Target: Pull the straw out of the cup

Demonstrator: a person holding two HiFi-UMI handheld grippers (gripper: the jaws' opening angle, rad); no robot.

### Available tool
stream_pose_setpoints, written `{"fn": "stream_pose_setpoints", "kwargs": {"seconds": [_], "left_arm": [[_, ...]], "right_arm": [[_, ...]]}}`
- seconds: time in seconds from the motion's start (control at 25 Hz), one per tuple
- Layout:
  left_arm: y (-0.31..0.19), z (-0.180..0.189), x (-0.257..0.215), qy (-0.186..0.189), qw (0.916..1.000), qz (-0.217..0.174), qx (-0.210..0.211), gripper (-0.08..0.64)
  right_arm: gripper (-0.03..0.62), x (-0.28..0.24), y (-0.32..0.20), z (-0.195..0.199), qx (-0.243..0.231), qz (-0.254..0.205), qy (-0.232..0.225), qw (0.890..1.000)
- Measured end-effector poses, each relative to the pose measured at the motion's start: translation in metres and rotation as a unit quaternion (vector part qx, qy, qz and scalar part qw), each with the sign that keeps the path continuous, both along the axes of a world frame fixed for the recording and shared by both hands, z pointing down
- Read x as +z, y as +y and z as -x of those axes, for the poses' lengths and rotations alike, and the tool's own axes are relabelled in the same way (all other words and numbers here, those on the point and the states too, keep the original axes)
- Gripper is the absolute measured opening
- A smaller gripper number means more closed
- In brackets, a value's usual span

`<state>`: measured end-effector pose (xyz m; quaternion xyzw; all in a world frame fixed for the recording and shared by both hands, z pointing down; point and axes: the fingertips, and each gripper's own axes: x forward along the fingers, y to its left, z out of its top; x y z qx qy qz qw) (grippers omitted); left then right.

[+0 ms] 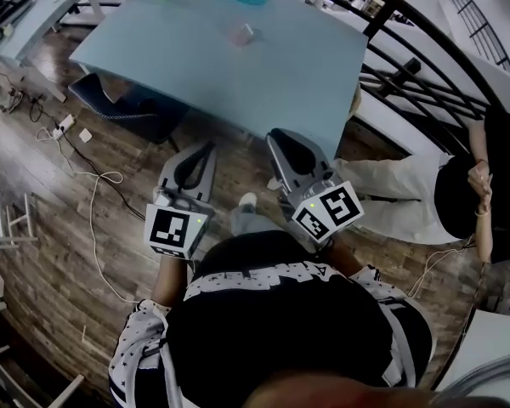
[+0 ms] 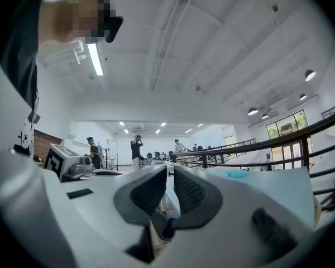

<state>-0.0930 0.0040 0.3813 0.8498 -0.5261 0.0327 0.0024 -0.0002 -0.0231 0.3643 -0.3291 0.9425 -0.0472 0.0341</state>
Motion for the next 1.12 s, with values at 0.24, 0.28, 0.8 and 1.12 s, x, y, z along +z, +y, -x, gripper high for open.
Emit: {"fn": "stream_pose_setpoints", "kwargs": {"seconds": [0.24, 0.28, 0.8, 1.12], "left_arm": [[-0.022, 0.005, -0.005, -0.006, 1.0000, -0.007, -0.003, 0.014], [-0.027, 0.005, -0.006, -0.007, 1.0000, -0.007, -0.001, 0.014], [-0.084, -0.002, -0.017, -0.032, 0.9992, -0.014, 0.020, 0.014], [-0.113, -0.013, -0.024, -0.046, 0.9985, -0.016, 0.025, 0.014]], "right_arm": [[0.031, -0.005, -0.022, 0.008, -0.008, -0.009, -0.002, 1.000], [0.031, -0.006, -0.027, 0.008, -0.006, -0.010, -0.002, 1.000], [0.031, -0.011, -0.084, -0.005, 0.016, -0.017, -0.016, 1.000], [0.031, -0.018, -0.113, -0.015, 0.021, -0.024, -0.018, 0.999]]}}
